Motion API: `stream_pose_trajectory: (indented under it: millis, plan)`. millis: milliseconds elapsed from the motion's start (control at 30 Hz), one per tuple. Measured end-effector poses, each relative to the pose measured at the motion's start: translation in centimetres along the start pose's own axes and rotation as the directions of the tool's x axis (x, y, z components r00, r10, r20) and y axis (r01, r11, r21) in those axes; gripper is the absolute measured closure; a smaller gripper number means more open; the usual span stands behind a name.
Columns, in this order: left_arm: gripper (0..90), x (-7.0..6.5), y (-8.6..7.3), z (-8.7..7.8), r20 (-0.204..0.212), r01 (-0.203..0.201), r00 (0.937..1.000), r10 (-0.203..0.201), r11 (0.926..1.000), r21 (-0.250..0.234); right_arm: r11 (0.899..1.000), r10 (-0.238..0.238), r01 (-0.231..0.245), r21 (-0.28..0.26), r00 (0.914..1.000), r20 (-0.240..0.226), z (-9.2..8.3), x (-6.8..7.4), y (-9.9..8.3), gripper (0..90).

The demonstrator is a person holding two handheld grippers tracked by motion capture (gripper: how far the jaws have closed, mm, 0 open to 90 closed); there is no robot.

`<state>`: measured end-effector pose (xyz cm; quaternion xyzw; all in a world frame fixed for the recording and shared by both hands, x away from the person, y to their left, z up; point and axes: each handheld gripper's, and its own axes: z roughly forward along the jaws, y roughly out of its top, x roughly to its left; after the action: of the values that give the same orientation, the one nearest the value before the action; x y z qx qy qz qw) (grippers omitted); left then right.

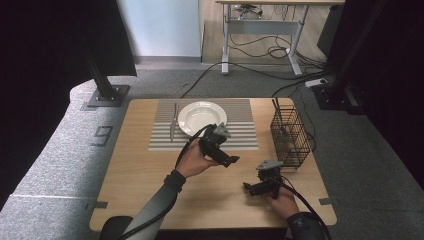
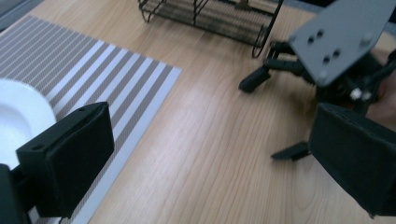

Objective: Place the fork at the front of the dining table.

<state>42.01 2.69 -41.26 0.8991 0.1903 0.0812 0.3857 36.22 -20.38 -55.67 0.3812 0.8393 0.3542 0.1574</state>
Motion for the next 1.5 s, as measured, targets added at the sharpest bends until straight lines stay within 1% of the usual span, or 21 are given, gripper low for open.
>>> stream_pose_trajectory:
  millis: [33, 67, 100, 133, 167, 300, 333, 433, 467, 600, 633, 667, 767, 800, 933, 967, 1000, 1100, 1300, 1433, 1500]
  plan:
    - [1.0, 0.0, 0.0, 0.0, 0.000, 0.000, 1.0000, 0.000, 1.0000, 0.000, 1.000, 0.000, 0.000, 0.000, 1.0000, 0.000, 0.0, 0.0, 0.0, 0.0]
    - [1.0, 0.0, 0.4, 0.0, 0.002, 0.003, 1.0000, -0.003, 1.0000, -0.003, 1.000, 0.001, -0.001, -0.002, 1.0000, 0.001, 0.0, 0.0, 0.0, 0.0]
    - [1.7, 0.1, 1.2, 0.2, 0.010, 0.006, 0.9999, -0.006, 0.9999, -0.014, 1.000, 0.002, -0.002, -0.005, 1.0000, 0.003, 0.0, 0.0, 0.0, 0.0]
    - [1.9, 0.1, 1.2, 0.2, 0.010, 0.006, 0.9999, -0.006, 0.9999, -0.014, 1.000, 0.002, -0.002, -0.005, 1.0000, 0.003, 0.0, 0.0, 0.0, 0.0]
    - [2.3, 0.1, 1.6, 0.3, 0.009, 0.004, 1.0000, -0.004, 0.9998, -0.017, 1.000, -0.003, 0.003, -0.003, 1.0000, 0.003, 0.0, 0.0, 0.0, 0.0]
    - [3.5, 0.1, 3.3, 0.8, 0.001, -0.024, 0.9997, 0.024, 0.9996, -0.017, 1.000, -0.002, 0.002, -0.003, 1.0000, 0.002, 0.0, 0.0, 0.0, 0.0]
    - [5.0, 0.0, 4.0, 1.1, -0.005, -0.042, 0.9991, 0.042, 0.9990, -0.018, 1.000, -0.002, 0.002, -0.003, 1.0000, 0.002, 0.0, 0.0, 0.0, 0.0]
    - [7.5, -0.1, 4.8, 1.4, -0.004, -0.059, 0.9982, 0.059, 0.9980, -0.021, 1.000, -0.001, 0.001, -0.003, 1.0000, 0.002, 0.0, 0.0, 0.0, 0.0]
    - [10.2, -0.2, 5.2, 1.6, -0.005, -0.069, 0.9976, 0.068, 0.9974, -0.022, 1.000, 0.000, 0.000, -0.003, 1.0000, 0.002, 0.0, 0.0, 0.0, 0.0]
    - [13.8, -0.4, 6.5, 2.4, 0.003, -0.092, 0.9957, 0.092, 0.9954, -0.028, 1.000, -0.001, 0.001, -0.003, 1.0000, 0.002, 0.0, 0.0, 0.0, 0.0]
    - [14.1, -0.5, 7.1, 2.8, 0.012, -0.099, 0.9950, 0.099, 0.9947, -0.029, 1.000, 0.001, -0.001, -0.005, 1.0000, 0.003, 0.0, 0.0, 0.0, 0.0]
    - [14.1, -0.5, 7.1, 2.8, 0.012, -0.099, 0.9950, 0.099, 0.9947, -0.029, 1.000, 0.001, -0.001, -0.005, 1.0000, 0.003, 0.0, 0.0, 0.0, 0.0]
    - [14.7, -0.6, 8.2, 3.8, 0.025, -0.107, 0.9938, 0.108, 0.9938, -0.027, 1.000, 0.000, 0.000, -0.003, 1.0000, 0.001, 0.0, 0.0, 0.0, 0.0]
    - [15.2, -0.6, 8.2, 3.8, 0.025, -0.107, 0.9938, 0.108, 0.9938, -0.027, 1.000, 0.000, 0.000, -0.003, 1.0000, 0.001, 0.0, 0.0, 0.0, 0.0]
    - [17.0, -0.8, 9.2, 4.7, 0.029, -0.115, 0.9928, 0.116, 0.9930, -0.026, 1.000, -0.002, 0.002, -0.002, 1.0000, 0.002, 0.0, 0.0, 0.0, 0.0]
    - [17.8, -0.9, 9.7, 5.2, 0.029, -0.116, 0.9928, 0.117, 0.9928, -0.029, 1.000, -0.002, 0.002, -0.002, 1.0000, 0.002, 0.0, 0.0, 0.0, 0.0]
    - [18.4, -0.9, 9.7, 5.2, 0.029, -0.116, 0.9928, 0.117, 0.9928, -0.029, 1.000, -0.002, 0.002, -0.002, 1.0000, 0.002, 0.0, 0.0, 0.0, 0.0]
    - [20.0, -1.0, 10.4, 5.9, 0.040, -0.117, 0.9922, 0.118, 0.9926, -0.032, 1.000, -0.006, 0.006, -0.002, 1.0000, 0.005, 0.0, 0.0, 0.0, 0.0]
    - [23.8, -1.4, 11.4, 7.4, 0.054, -0.140, 0.9884, 0.142, 0.9897, -0.029, 1.000, -0.005, 0.005, -0.001, 1.0000, 0.003, 0.0, 0.0, 0.0, 0.0]
    - [29.0, -1.7, 11.9, 8.4, 0.064, -0.152, 0.9861, 0.153, 0.9882, -0.020, 1.000, 0.000, 0.000, -0.001, 1.0000, 0.001, 0.0, 0.0, 0.0, 0.0]
    - [33.0, -1.8, 12.1, 8.8, 0.071, -0.153, 0.9855, 0.154, 0.9881, -0.018, 1.000, -0.002, 0.002, -0.002, 1.0000, 0.002, 0.0, 0.0, 0.0, 0.0]
